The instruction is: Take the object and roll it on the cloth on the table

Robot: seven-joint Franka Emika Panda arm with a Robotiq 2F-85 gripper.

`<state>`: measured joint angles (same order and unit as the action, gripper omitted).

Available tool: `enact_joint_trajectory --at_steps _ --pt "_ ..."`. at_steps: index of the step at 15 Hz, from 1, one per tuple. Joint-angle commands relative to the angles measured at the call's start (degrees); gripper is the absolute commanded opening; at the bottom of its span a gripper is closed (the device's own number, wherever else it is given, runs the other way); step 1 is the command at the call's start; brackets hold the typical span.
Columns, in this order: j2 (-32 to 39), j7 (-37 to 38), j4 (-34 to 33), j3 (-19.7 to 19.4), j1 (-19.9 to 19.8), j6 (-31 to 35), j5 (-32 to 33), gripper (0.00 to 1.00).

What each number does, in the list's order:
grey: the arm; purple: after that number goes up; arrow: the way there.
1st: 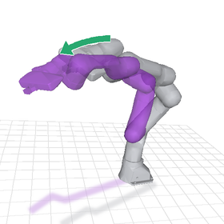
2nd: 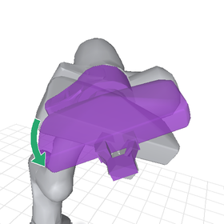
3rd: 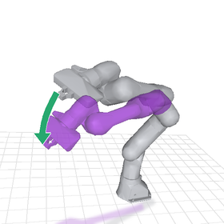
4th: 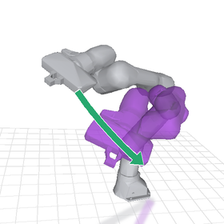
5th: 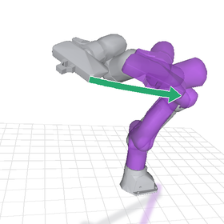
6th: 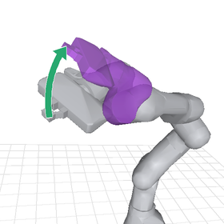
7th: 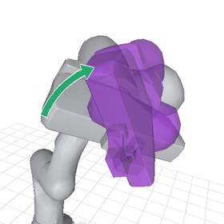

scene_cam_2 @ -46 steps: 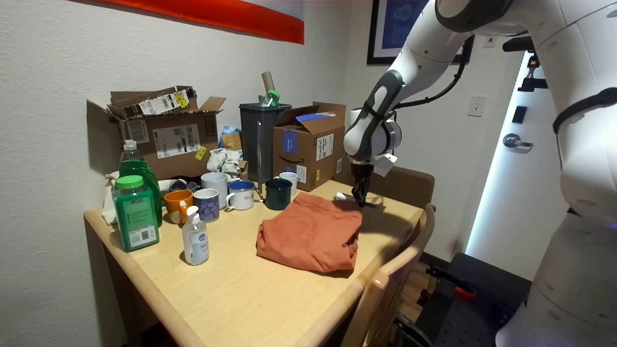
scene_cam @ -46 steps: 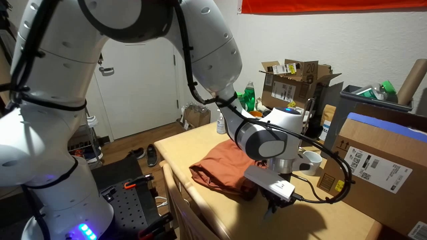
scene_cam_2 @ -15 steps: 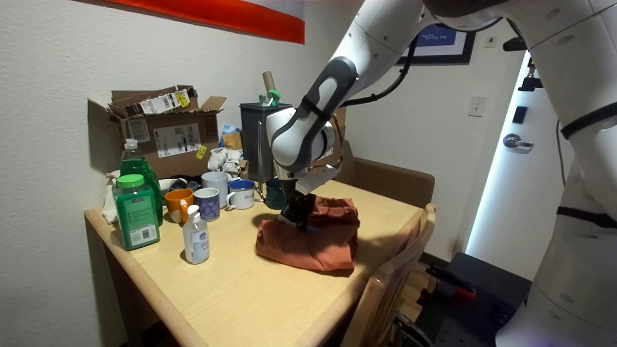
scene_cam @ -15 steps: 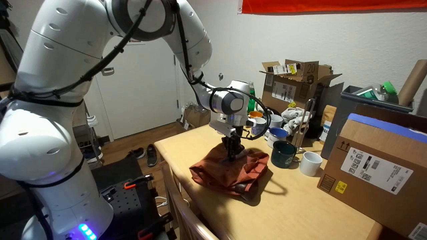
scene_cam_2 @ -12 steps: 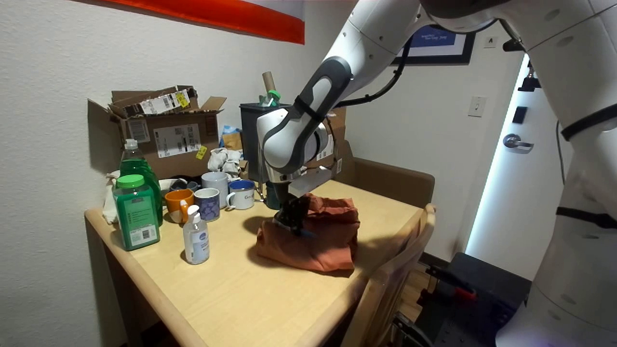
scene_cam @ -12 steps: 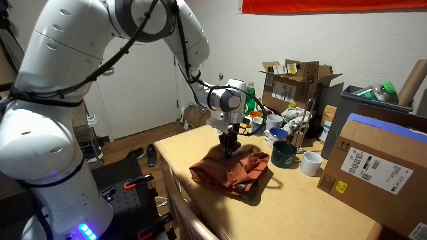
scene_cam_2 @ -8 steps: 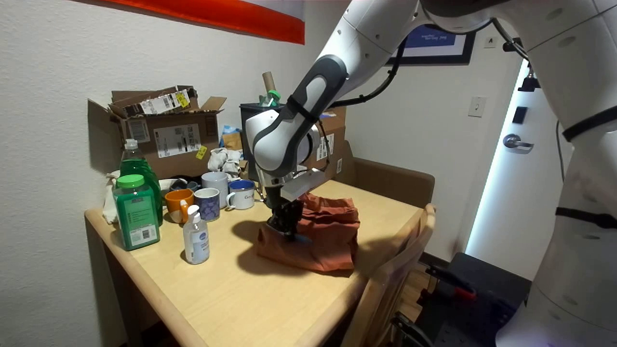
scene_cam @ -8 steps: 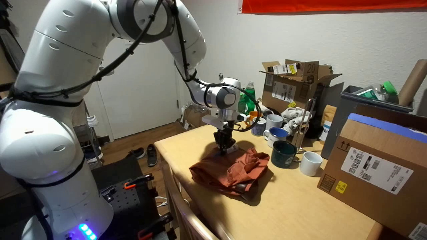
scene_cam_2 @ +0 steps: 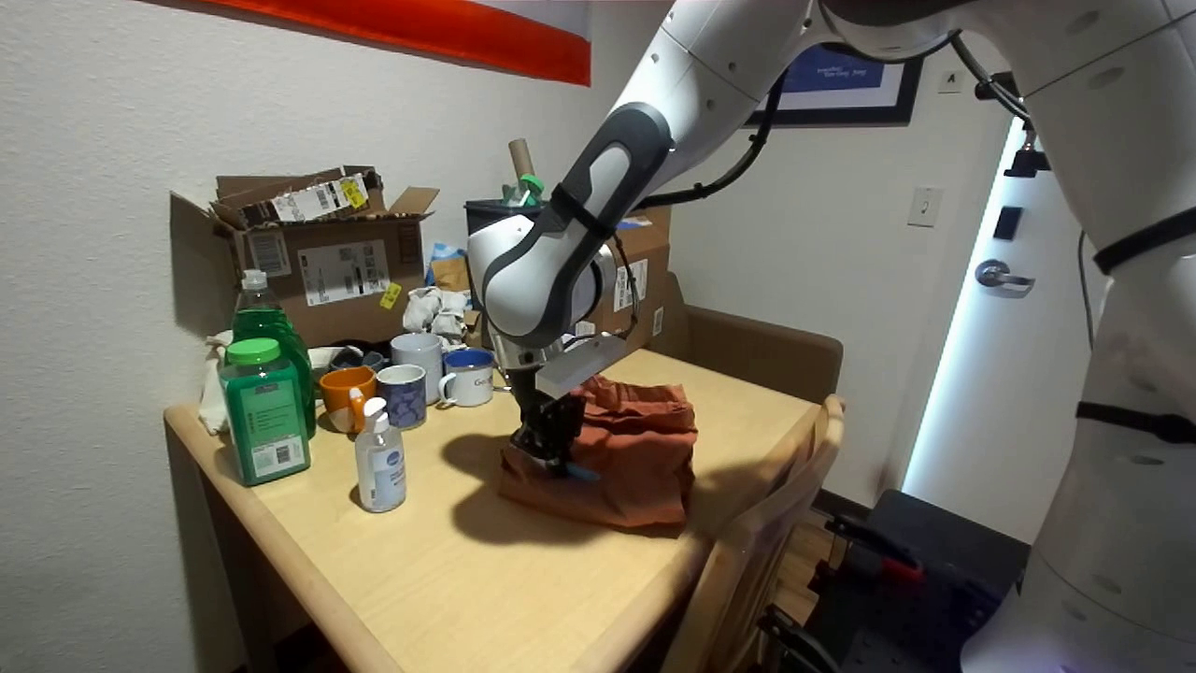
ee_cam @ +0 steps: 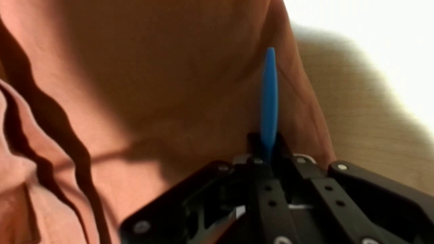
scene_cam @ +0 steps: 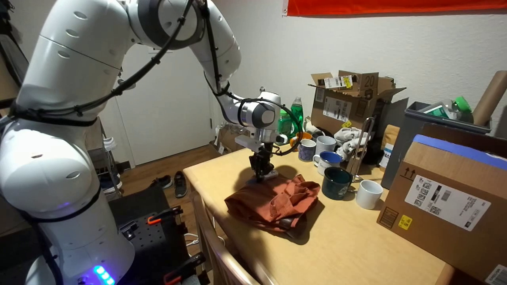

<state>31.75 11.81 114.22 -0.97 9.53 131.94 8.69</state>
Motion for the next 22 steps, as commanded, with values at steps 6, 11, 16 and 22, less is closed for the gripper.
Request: enact_joint_trajectory --at_steps 6,11,16,22 --pt "-3.6 5.0 6.0 -0.2 0.1 -0.3 -2.0 0.03" --pt "-1.4 3.6 3.5 0.0 -0.1 -0.2 -1.4 0.11" --pt "-2.1 3.7 5.3 0.2 0.1 1.8 -1.3 0.03" --pt "-1.7 4.5 8.6 -0.9 0.4 7.6 0.3 0.03"
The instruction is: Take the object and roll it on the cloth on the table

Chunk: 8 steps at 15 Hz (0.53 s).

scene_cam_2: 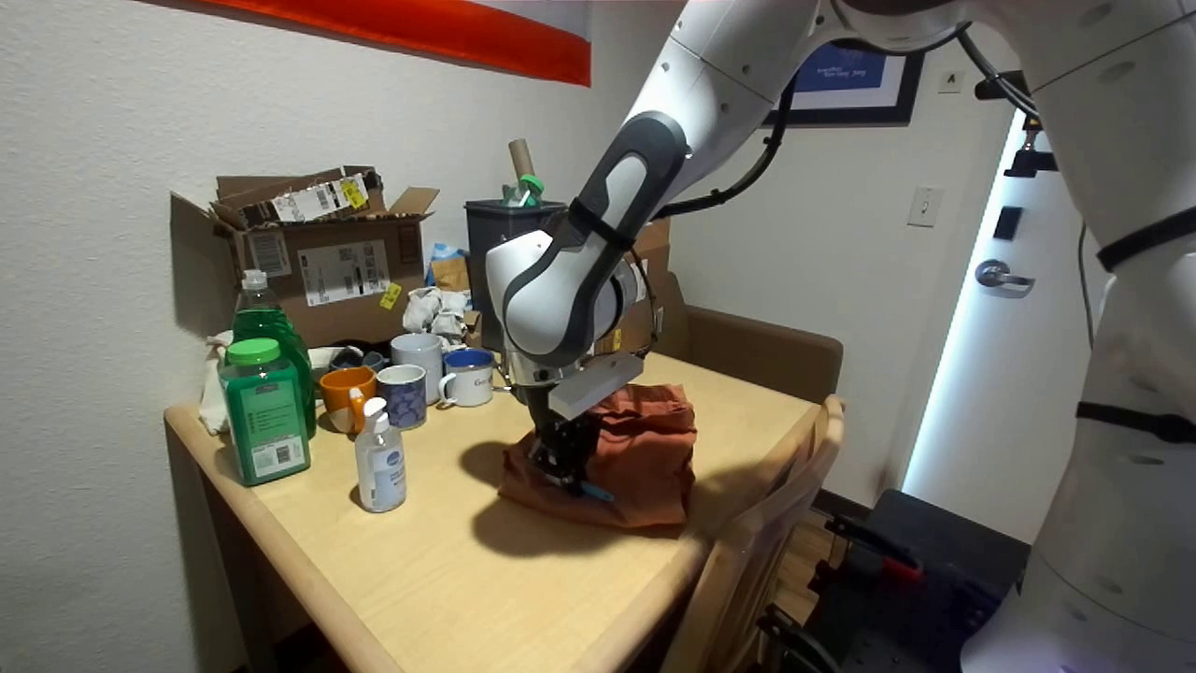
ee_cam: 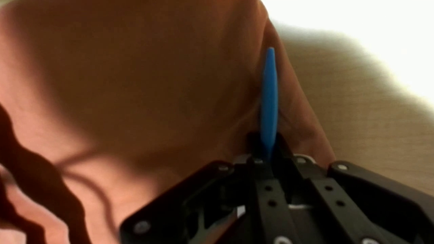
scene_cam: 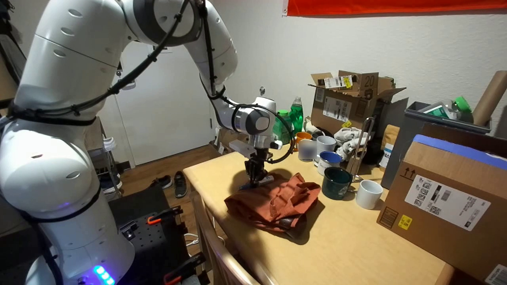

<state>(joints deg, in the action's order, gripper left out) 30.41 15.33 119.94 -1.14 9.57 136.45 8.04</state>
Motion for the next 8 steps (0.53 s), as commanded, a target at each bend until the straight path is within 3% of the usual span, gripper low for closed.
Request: enact_joint_trajectory --at_steps 1,8 --pt "-0.4 0.7 3.1 -0.8 0.1 3.6 0.8 0.03" --pt "-4.2 2.1 8.2 -2.5 0.3 8.4 1.3 0.03"
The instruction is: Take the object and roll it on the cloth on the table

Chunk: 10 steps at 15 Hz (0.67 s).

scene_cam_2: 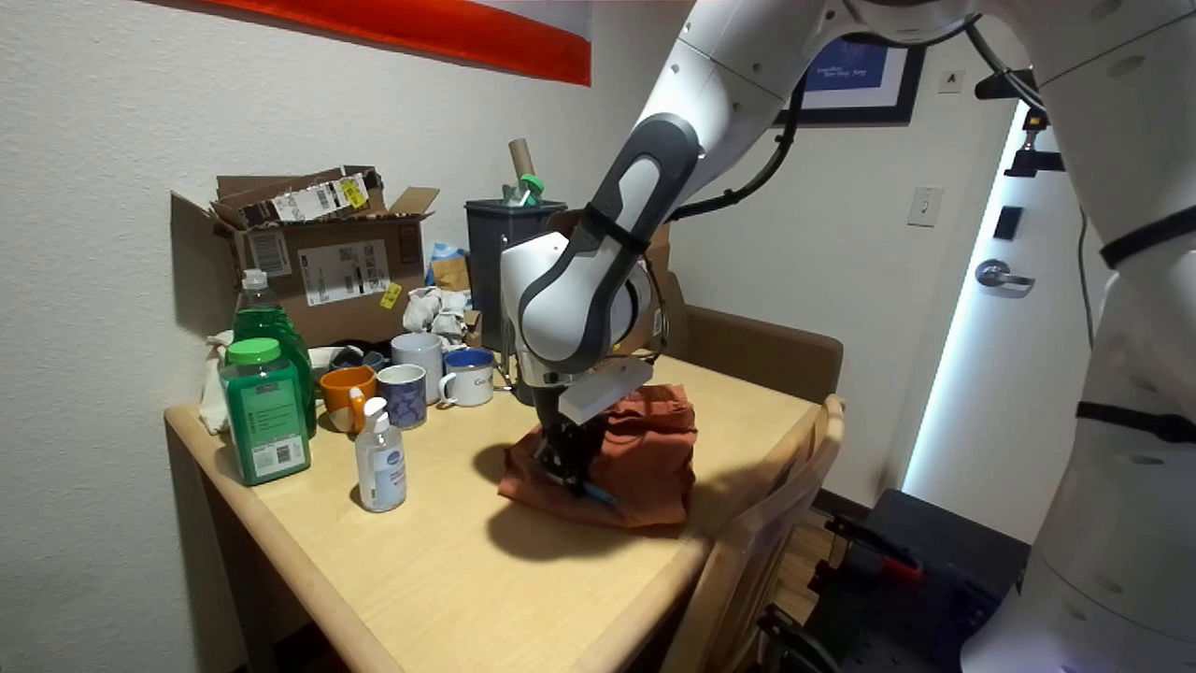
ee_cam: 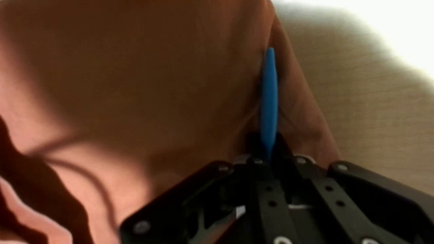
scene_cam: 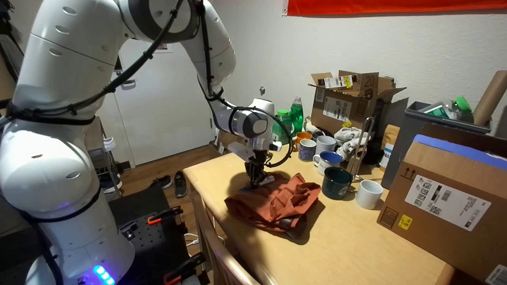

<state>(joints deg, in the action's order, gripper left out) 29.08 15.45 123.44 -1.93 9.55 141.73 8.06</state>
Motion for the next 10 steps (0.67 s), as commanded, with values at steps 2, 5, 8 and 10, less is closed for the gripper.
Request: enact_joint_trajectory --at_steps 2,5,8,10 --pt "-3.8 2.0 6.3 -2.3 0.0 4.6 1.1 0.03" --pt "-4.6 2.0 7.5 -3.4 -0.4 5.9 1.0 0.03" --pt "-5.4 1.7 7.8 -4.5 -0.7 5.2 1.4 0.03" --pt "-5.7 1.2 7.4 -5.2 -1.0 4.2 1.7 0.03"
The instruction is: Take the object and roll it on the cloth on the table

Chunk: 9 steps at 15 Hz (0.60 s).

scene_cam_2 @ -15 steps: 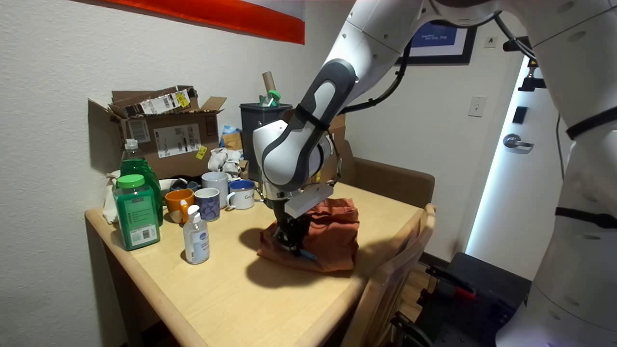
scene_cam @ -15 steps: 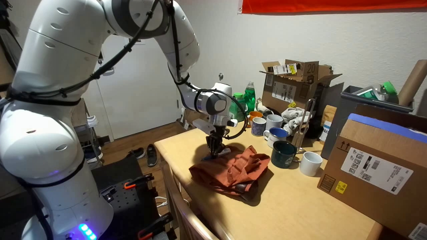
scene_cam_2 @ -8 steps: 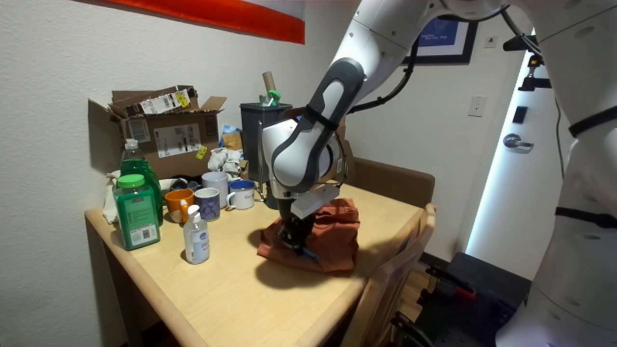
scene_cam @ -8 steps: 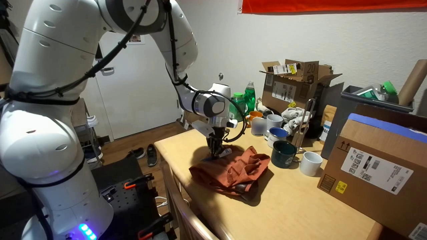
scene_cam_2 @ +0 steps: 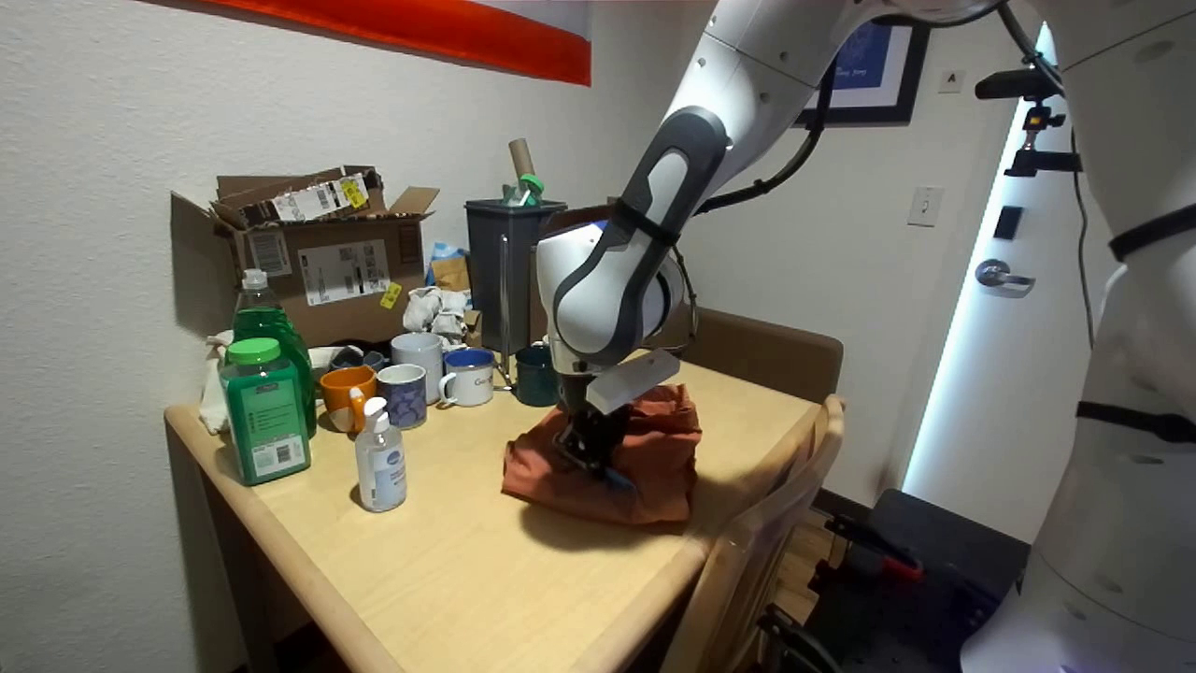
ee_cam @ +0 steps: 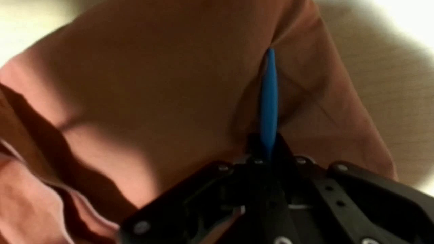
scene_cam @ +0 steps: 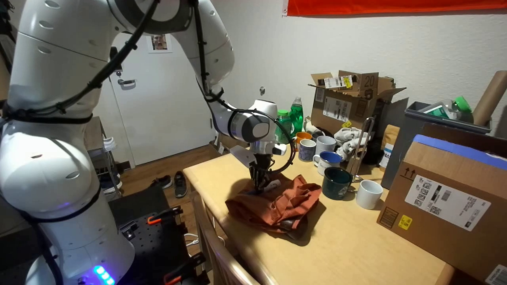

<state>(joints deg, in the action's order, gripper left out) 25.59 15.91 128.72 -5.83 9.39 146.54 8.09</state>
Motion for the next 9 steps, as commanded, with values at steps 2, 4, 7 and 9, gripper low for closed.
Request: enact_joint_trajectory --at_steps 2,4,7,9 --pt "-1.8 -0.4 1.0 -1.5 -1.6 -1.9 1.5 0.03" --pt "-0.7 -1.3 -0.4 -1.5 -2.6 -3.3 1.0 0.03" --pt "-0.2 -2.6 -1.6 -1.5 -4.4 -5.0 0.5 0.03" --pt "-0.4 -3.1 -1.7 -1.6 -5.7 -5.8 0.1 0.03"
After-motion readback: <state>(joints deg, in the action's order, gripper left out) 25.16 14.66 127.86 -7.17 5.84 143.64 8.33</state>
